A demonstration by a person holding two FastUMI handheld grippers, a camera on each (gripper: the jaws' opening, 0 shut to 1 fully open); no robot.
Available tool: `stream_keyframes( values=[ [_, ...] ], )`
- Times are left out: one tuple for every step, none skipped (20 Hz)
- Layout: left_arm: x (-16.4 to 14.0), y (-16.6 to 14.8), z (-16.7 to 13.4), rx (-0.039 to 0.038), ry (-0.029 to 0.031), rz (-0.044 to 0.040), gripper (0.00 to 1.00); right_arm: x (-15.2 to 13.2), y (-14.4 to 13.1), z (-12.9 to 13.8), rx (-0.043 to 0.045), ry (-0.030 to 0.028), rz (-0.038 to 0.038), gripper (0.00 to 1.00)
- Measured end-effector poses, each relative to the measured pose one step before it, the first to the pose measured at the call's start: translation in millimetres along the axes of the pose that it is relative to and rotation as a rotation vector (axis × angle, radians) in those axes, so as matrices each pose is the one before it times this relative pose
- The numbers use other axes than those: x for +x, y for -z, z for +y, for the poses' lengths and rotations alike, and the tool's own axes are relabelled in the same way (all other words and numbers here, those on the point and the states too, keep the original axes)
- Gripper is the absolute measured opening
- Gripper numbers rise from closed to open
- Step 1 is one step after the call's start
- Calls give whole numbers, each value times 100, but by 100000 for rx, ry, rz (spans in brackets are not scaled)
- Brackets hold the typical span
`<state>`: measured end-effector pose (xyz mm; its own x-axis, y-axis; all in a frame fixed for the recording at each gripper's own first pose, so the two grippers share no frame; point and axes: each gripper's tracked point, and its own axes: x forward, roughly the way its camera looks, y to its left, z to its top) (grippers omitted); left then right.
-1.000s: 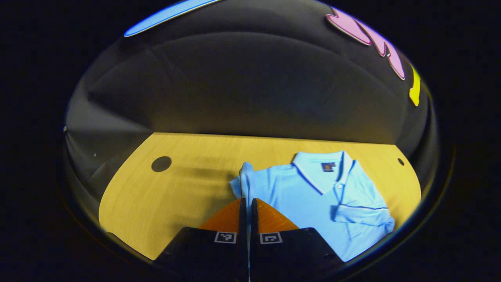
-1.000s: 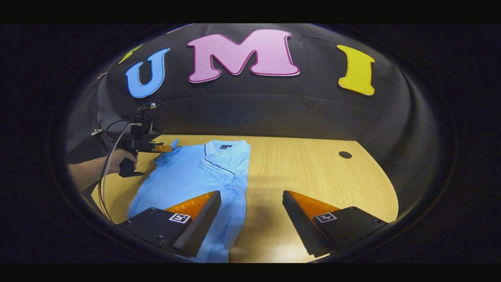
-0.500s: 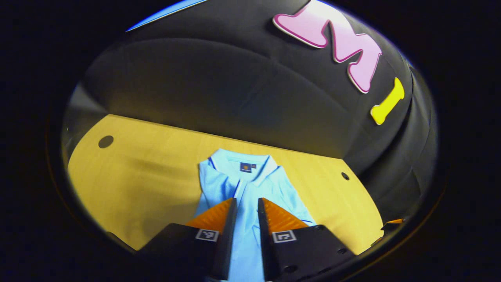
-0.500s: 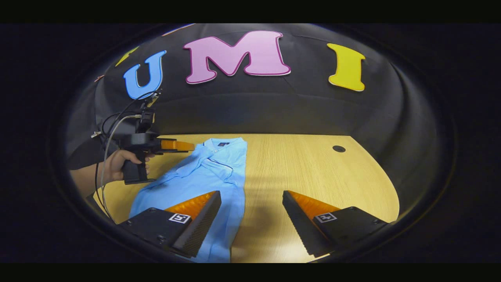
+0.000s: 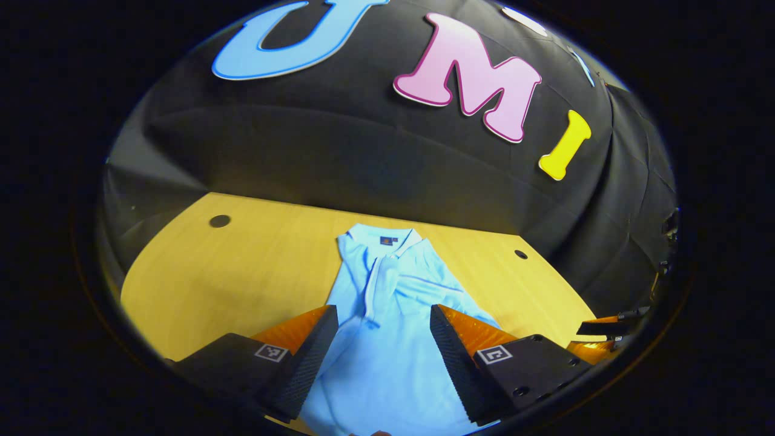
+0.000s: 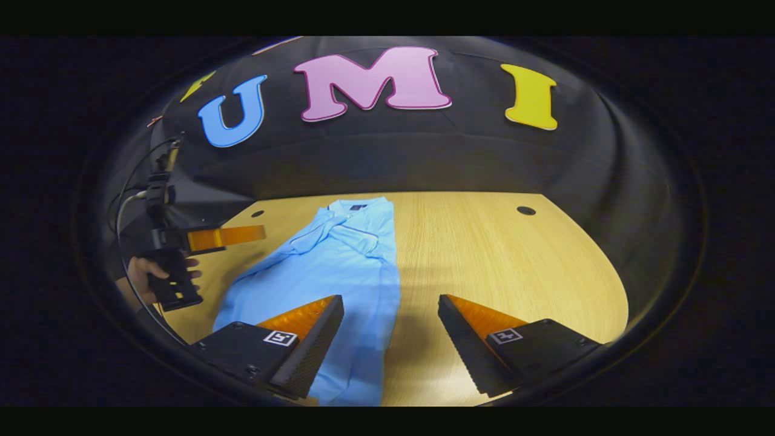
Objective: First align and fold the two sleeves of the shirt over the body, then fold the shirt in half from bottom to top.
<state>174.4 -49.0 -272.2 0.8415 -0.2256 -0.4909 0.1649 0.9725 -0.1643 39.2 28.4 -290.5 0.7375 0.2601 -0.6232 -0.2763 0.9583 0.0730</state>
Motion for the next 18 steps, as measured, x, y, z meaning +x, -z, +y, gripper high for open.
stream_keyframes(
  values=[
    [-2232,1139,526,-215,-2023,919,97,-443,1072,515,677,-412,1842,98],
    [-2022,1451,560,-451,-1918,1514,97,-441,1199,450,899,-230,2068,98],
    [-1817,1502,470,-980,-2032,1987,97,-446,1186,394,854,-24,2020,98],
    [-1542,1699,378,-1239,-1198,2206,97,-488,1381,343,800,-109,2332,98],
    [-1275,1585,242,-1110,-963,2428,97,-351,1432,390,687,33,2321,98],
    [-891,1779,291,-65,-1155,1998,97,-270,1339,252,534,152,2019,98],
    [-678,1518,380,418,-1216,1394,97,-323,1276,253,326,141,1807,98],
    [-400,1544,247,782,-1047,1455,97,-63,1192,206,39,332,1642,98],
    [-281,1593,249,383,-1100,2310,97,-118,1019,77,-219,452,1376,98],
    [-339,1501,91,63,-336,2279,97,-141,828,113,-387,599,828,99],
    [-187,1044,-155,-191,-107,1559,97,-74,538,-24,-284,798,-133,99],
    [-87,920,-143,-42,-145,1381,97,14,277,-102,-229,954,-710,98],
    [-76,770,-176,718,-81,1272,97,129,457,-27,-212,786,310,98],
    [78,943,-167,1379,-745,1155,97,-26,758,146,-145,511,930,98],
    [-56,687,-115,1772,-1016,1176,97,165,501,-43,89,553,546,98],
    [107,943,-148,1456,-1477,1556,97,111,272,35,350,474,-3,99],
    [37,483,-180,1211,-1271,880,97,207,145,-198,-82,1146,-463,98],
    [153,575,-277,1241,-420,656,98,292,243,-293,-685,1253,-15,98]
  ],
)
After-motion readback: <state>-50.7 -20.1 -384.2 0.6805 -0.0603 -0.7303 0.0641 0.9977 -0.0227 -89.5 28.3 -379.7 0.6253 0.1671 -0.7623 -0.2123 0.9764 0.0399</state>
